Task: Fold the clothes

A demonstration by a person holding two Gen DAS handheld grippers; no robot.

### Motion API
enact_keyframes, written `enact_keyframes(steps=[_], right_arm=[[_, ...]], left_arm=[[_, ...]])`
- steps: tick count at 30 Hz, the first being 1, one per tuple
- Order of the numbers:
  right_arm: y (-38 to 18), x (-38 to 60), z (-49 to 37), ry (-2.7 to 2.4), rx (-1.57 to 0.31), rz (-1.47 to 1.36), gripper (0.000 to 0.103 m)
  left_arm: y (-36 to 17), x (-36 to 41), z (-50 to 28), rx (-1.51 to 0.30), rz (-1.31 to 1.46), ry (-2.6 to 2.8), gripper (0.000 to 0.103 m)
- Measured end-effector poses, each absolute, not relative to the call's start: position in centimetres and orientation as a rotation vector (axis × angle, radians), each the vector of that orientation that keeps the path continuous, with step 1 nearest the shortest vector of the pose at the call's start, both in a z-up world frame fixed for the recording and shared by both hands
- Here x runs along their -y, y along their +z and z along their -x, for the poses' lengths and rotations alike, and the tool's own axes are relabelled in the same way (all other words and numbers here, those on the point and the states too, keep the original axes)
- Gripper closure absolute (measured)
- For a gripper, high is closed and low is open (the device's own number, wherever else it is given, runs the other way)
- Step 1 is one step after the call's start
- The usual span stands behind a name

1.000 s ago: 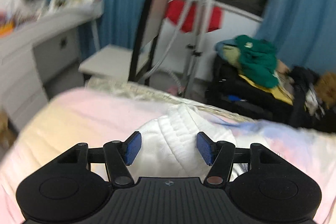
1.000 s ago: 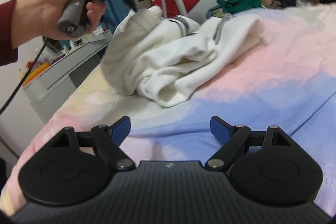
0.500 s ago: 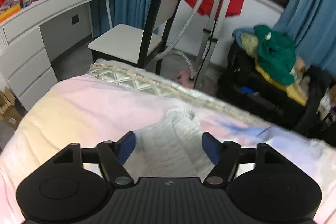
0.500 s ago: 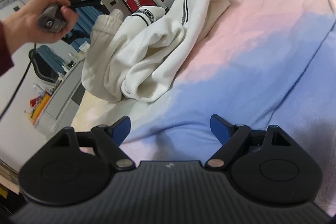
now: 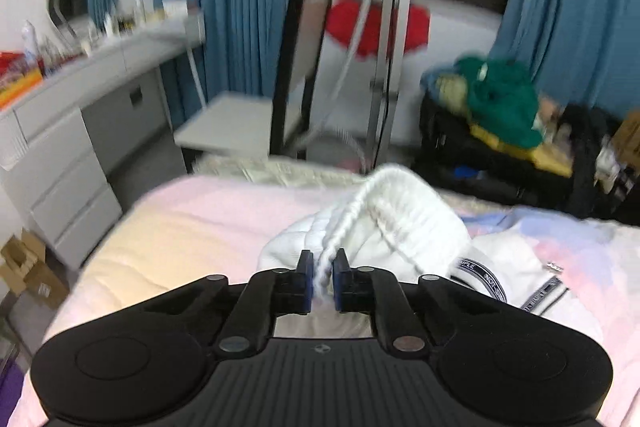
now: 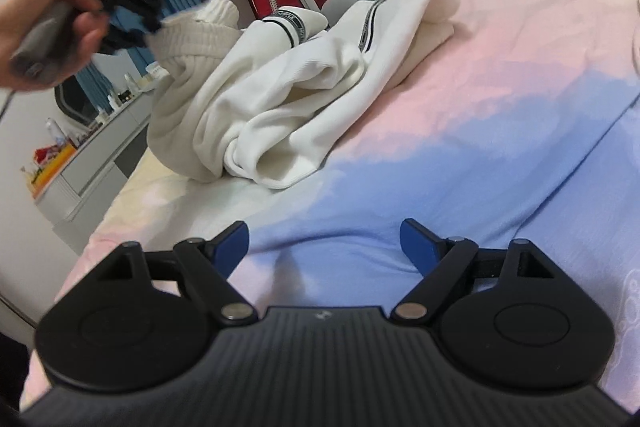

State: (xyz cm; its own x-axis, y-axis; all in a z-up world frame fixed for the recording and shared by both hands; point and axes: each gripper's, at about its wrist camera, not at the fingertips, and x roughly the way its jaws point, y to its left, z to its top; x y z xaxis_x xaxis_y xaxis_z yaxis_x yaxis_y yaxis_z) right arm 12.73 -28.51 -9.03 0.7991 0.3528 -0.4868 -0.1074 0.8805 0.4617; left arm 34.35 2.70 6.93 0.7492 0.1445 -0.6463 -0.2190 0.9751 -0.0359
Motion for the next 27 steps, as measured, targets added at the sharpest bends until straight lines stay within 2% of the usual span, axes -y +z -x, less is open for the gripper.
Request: enact_keyframes(steps=[8, 12, 19, 27], right_arm=[[-6.1, 28.4, -9.8, 0.330, -0.395, -0.395, 0.018], [-4.9, 27.1, -7.7, 0.382, -0.326, -0.290, 0.018], [-4.0, 24.3, -5.5, 0.416, -0.367, -0.156, 0.019], [-2.2, 20.8, -6.2, 0.376, -0.461, -0.080, 0.019]], left_arm=[[5.5, -8.0, -17.9, -0.597, 0.180, 0.149, 0.096], [1.3, -12.7, -12.0, -0.682, 0.337, 0.166, 0.096], [-5.9, -19.2, -8.3, -0.750, 0.691, 0.197, 0.096], [-7.2, -22.0, -6.9, -0.765, 0.871, 0.176, 0.095]])
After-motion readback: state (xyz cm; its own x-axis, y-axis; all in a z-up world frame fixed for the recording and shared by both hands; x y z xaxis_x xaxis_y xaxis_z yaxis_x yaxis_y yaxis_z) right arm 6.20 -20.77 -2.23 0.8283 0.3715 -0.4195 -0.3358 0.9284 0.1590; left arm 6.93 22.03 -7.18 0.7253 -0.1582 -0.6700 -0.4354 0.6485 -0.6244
